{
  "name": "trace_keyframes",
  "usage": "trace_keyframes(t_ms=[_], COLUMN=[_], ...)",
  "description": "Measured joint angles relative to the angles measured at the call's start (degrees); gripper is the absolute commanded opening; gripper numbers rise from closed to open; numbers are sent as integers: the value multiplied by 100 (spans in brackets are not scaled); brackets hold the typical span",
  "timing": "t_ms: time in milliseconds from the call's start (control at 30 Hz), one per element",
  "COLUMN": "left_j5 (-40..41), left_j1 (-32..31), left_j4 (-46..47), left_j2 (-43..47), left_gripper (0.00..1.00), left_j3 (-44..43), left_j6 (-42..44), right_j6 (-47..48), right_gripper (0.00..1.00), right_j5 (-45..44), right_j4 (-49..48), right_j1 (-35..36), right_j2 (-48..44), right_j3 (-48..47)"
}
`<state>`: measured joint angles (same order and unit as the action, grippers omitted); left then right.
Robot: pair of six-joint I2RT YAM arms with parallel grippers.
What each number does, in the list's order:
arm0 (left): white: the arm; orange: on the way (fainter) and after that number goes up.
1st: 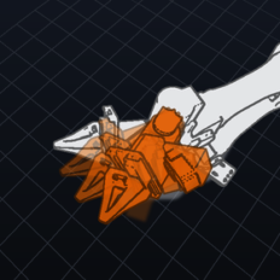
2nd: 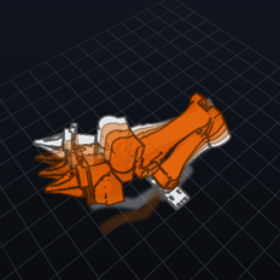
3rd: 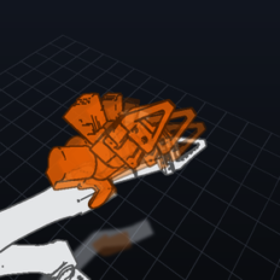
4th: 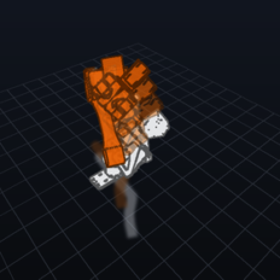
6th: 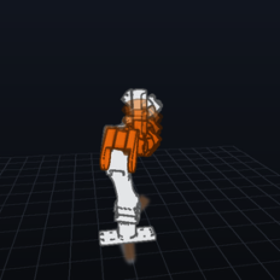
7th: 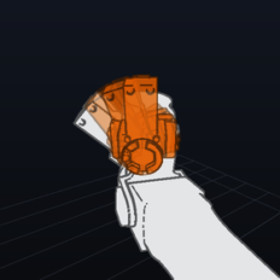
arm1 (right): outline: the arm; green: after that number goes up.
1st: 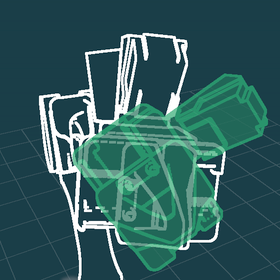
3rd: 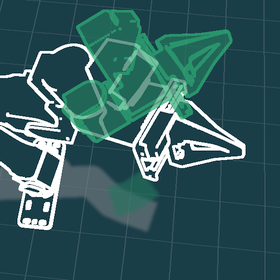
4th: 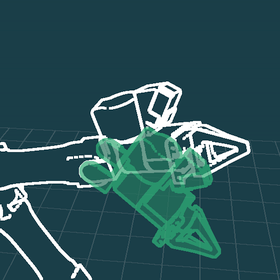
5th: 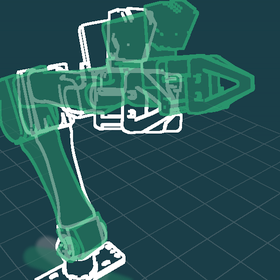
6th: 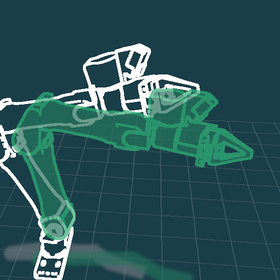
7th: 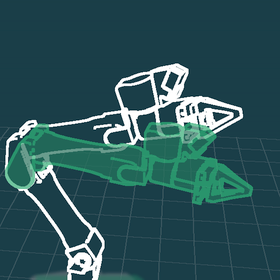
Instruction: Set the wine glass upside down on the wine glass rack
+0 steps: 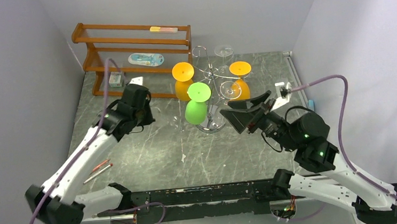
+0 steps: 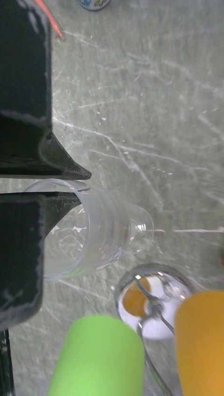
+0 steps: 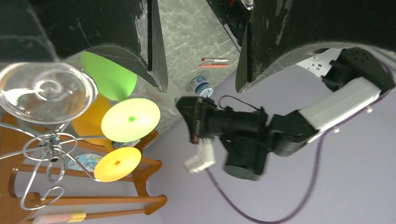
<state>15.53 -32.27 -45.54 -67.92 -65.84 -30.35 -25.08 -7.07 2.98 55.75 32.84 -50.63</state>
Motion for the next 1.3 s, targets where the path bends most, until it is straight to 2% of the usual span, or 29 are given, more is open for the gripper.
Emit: trace_keyframes(t_ms=[200,300,400,667,967,1300], left_j5=[444,590,817,1040,442,-627], left_j1=[0,0,0,0,0,0], left_j4=[50,225,393,1322,2411,3263], left_j2=[1379,1937,2369,3512,3786,3740], left_gripper=[5,5,5,5,5,5], left_j3=[-358,-474,-560,-330,352,761], left_j6=[-404,-621,-962,-1781,-2356,-2896], right_j6=[-332,-560,-828,-1582,-2944,-3589], right_gripper=[62,70,75,75,73,70], right_j5=[162,260,348,435,291,-330], right_j4=[-4,-55,-170,-798,-1598,-2706], right_j1=[0,0,0,15,323,822], right_j2=[970,1362,1742,2671,3394,3598], right_j3=[-562,-726,-946,-1563,-1639,-1567])
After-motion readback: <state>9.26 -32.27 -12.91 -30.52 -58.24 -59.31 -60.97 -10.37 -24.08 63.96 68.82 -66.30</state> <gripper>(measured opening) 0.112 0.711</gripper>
